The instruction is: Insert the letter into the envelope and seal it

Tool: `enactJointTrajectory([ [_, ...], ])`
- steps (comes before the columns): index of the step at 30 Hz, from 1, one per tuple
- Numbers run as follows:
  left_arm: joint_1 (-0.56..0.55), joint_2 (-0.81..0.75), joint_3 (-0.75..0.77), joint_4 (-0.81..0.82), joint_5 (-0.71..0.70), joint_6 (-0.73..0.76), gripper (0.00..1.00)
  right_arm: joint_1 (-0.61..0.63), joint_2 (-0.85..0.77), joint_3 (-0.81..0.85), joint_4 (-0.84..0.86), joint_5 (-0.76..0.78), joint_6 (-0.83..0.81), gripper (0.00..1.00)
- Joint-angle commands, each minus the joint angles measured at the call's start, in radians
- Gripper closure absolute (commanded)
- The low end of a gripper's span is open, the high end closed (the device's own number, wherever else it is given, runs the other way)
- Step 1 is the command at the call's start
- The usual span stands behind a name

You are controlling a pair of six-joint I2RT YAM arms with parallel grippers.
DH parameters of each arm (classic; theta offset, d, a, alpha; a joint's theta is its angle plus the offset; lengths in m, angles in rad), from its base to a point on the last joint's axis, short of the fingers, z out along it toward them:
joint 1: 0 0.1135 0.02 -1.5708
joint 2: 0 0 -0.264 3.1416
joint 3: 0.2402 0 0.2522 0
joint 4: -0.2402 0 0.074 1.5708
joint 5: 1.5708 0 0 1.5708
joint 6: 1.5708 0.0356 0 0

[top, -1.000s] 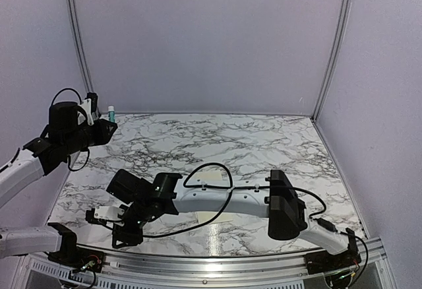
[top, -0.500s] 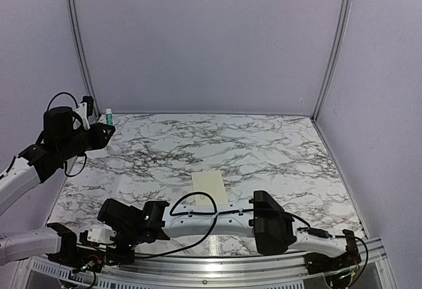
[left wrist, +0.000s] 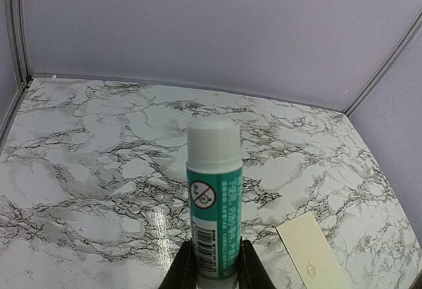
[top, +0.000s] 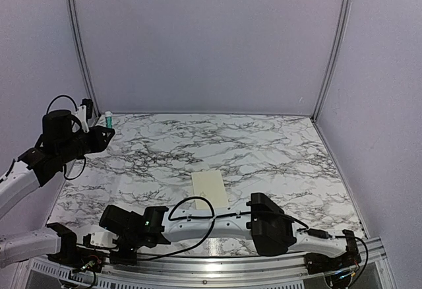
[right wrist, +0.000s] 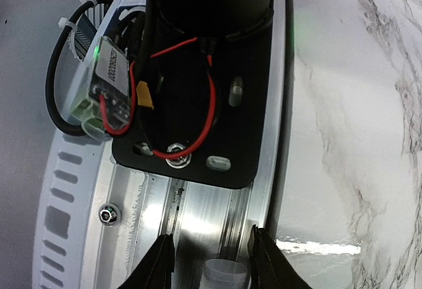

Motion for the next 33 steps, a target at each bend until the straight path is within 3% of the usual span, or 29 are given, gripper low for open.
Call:
enactJointTrajectory([
  [1, 0.005, -0.028, -0.012, 0.002, 0.012, -0.006, 0.86, 0.013, -0.038, -0.061, -0.03, 0.061, -0.02, 0.64],
  [6, 0.005, -0.044, -0.019, 0.002, 0.011, -0.01, 0.86, 0.01, -0.087, -0.121, -0.032, 0.092, -0.033, 0.68],
  [13, 0.005, -0.041, -0.015, 0.003, 0.01, -0.019, 0.86, -0.009, -0.161, -0.198, -0.026, 0.105, -0.047, 0.83],
  [20, 0.005, -0.021, -0.008, 0.012, 0.025, -0.022, 0.86, -0.068, -0.27, -0.296, -0.014, 0.105, -0.052, 0.85],
  [33, 0.005, 0.022, -0.006, 0.049, 0.036, -0.031, 0.86, -0.249, -0.42, -0.644, 0.075, 0.135, -0.068, 0.86],
])
